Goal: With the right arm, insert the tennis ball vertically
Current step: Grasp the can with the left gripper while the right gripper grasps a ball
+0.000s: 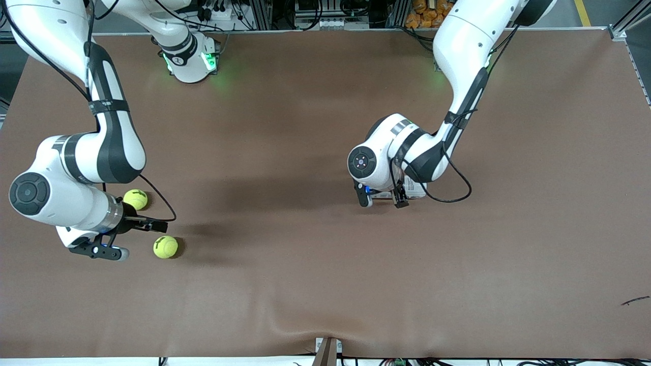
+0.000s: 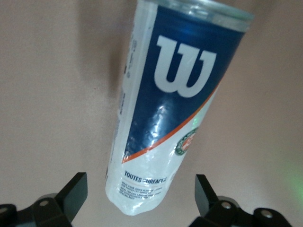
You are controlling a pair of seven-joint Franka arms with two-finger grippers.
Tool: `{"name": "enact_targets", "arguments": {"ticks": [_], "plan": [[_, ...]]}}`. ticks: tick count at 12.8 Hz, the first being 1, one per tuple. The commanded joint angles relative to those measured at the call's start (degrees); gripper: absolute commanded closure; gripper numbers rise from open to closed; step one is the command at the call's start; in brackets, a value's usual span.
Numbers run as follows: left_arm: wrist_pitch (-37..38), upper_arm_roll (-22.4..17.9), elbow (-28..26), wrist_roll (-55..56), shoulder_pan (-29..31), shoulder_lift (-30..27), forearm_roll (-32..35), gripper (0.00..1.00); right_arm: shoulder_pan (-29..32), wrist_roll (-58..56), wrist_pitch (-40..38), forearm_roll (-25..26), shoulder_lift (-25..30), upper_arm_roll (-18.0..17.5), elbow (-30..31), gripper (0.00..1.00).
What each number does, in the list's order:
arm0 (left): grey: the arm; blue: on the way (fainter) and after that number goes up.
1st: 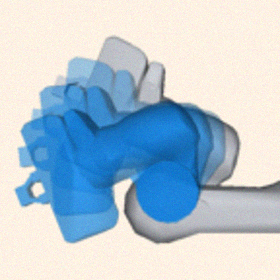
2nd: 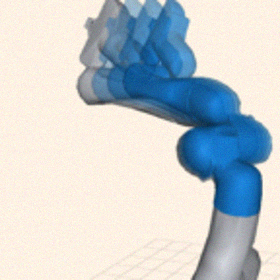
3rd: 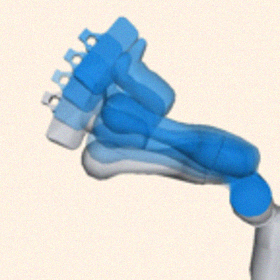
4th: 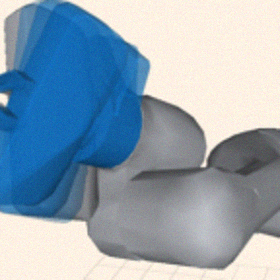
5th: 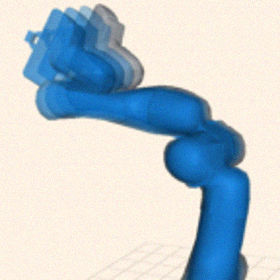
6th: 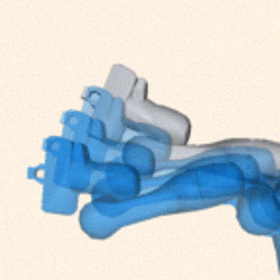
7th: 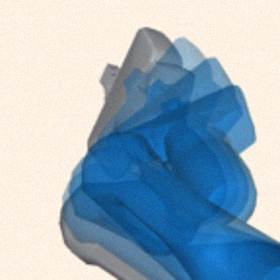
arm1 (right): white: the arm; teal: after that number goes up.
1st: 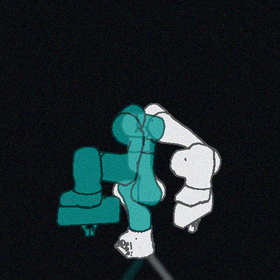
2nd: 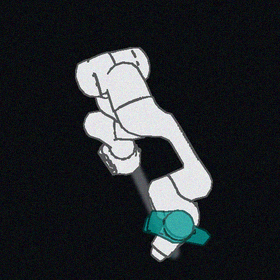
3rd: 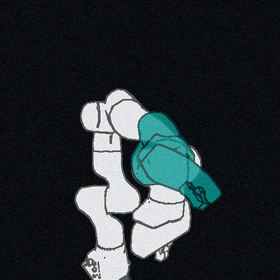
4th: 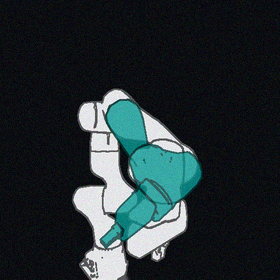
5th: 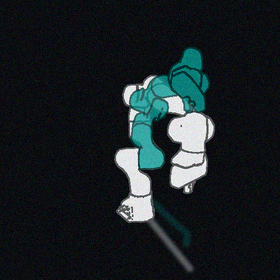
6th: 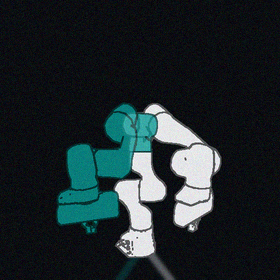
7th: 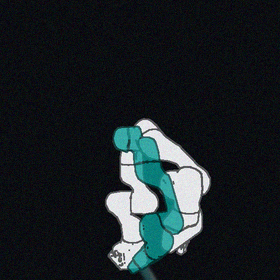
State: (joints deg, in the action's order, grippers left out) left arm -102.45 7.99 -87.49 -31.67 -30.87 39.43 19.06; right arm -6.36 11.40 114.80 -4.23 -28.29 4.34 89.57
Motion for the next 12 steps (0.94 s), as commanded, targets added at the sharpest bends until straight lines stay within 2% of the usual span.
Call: {"name": "enact_targets", "arguments": {"ticks": [1,8,12], "plan": [[-0.20,-0.08,0.48,-0.68,-0.77,0.64,1.25,0.00,1.79,0.64,0.68,-0.60,-0.45,-0.56,0.16,0.00],[-0.20,-0.26,0.48,-0.41,-2.97,3.10,5.19,0.00,3.63,-0.06,2.09,0.02,-0.18,-0.39,0.25,0.00],[-0.03,-0.26,0.56,-0.33,-3.05,4.42,7.22,0.00,3.28,0.46,4.36,0.19,-3.08,-0.39,-0.27,0.00]]}}
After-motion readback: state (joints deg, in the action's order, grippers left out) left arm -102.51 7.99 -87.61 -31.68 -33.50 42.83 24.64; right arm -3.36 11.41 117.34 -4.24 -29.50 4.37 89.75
